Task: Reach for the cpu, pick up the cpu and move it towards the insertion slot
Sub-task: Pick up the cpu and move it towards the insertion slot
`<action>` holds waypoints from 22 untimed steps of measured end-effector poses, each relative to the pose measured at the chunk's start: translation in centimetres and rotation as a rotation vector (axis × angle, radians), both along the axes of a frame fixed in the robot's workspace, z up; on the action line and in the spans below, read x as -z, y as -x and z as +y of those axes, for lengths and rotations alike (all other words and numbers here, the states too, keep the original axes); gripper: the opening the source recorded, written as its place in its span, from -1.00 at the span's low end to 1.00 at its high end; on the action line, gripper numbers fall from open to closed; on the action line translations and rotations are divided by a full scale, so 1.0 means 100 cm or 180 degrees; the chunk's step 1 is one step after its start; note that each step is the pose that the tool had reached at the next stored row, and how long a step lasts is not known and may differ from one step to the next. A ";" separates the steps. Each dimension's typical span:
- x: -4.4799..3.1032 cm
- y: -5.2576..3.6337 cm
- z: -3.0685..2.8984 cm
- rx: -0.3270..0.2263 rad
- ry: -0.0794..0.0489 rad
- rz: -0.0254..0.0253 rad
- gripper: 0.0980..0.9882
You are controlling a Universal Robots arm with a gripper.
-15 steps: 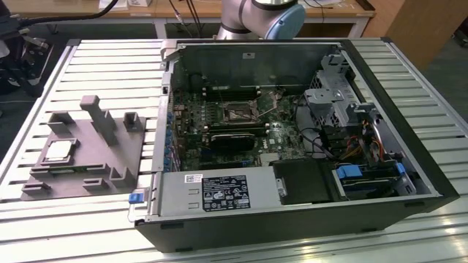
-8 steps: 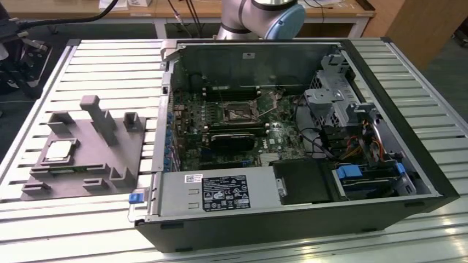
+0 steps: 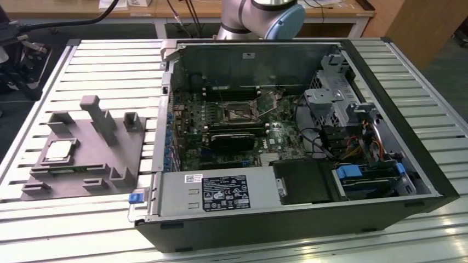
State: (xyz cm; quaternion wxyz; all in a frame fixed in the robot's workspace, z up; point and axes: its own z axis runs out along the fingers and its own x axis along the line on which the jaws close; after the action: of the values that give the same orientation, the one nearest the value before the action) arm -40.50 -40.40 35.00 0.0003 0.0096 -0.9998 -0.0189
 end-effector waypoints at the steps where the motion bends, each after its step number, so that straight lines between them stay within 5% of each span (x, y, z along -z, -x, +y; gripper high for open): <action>1: 0.0004 0.0003 0.0000 0.0000 0.0000 0.0000 -0.98; 22: 0.0131 0.0057 0.0000 0.0000 0.0001 0.0000 -0.98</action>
State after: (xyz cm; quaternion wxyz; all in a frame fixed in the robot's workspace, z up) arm -41.07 -40.40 33.69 0.0003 0.0096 -0.9998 -0.0188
